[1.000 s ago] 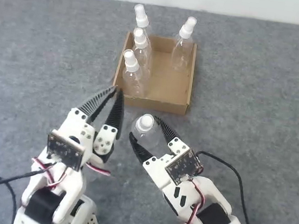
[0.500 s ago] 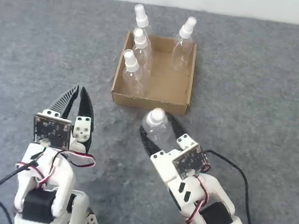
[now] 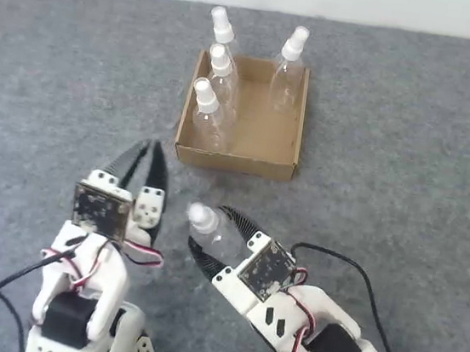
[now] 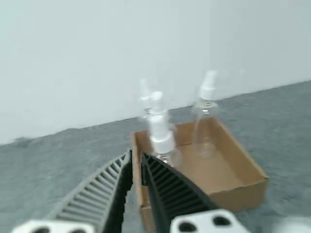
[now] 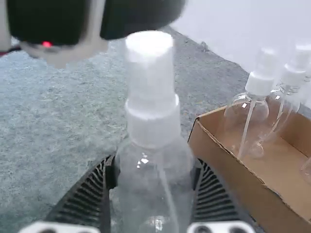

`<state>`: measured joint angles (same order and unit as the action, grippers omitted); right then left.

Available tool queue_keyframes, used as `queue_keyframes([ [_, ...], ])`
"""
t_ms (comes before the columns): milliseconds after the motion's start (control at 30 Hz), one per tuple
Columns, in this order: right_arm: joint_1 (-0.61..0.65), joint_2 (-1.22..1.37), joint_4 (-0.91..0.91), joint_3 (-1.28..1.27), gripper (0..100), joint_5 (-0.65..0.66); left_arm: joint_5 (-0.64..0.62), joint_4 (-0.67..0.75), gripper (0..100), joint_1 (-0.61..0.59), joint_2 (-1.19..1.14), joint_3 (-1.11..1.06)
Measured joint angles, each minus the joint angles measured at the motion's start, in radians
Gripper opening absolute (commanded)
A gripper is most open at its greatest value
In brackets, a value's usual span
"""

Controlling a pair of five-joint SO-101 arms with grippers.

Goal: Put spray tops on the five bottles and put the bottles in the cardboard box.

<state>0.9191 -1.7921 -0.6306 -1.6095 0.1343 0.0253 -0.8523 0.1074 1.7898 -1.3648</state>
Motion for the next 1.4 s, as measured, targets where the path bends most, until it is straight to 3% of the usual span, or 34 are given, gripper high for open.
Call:
queue_keyframes([
  [133, 0.003, 0.0, 0.0, 0.0, 3.6, 0.0, 0.017, -0.014, 3, 0.121, 0.0, 0.0],
  [367, 0.0, 0.002, -0.002, 0.0, 3.6, 0.0, 0.181, -0.126, 3, 0.35, 0.002, 0.005],
  [567, 0.0, 0.002, -0.002, 0.0, 0.8, 0.0, 0.196, -0.147, 3, 0.384, 0.002, 0.018],
  [1100, -0.074, 0.0, -0.002, 0.083, 0.6, 0.044, 0.192, -0.152, 3, 0.063, 0.0, 0.061],
  [1267, -0.074, 0.049, -0.002, 0.163, 0.6, 0.052, 0.086, -0.146, 3, -0.041, 0.0, -0.003],
  [1400, -0.072, 0.18, -0.002, 0.25, 0.6, 0.055, 0.015, -0.06, 3, -0.143, -0.002, -0.081],
])
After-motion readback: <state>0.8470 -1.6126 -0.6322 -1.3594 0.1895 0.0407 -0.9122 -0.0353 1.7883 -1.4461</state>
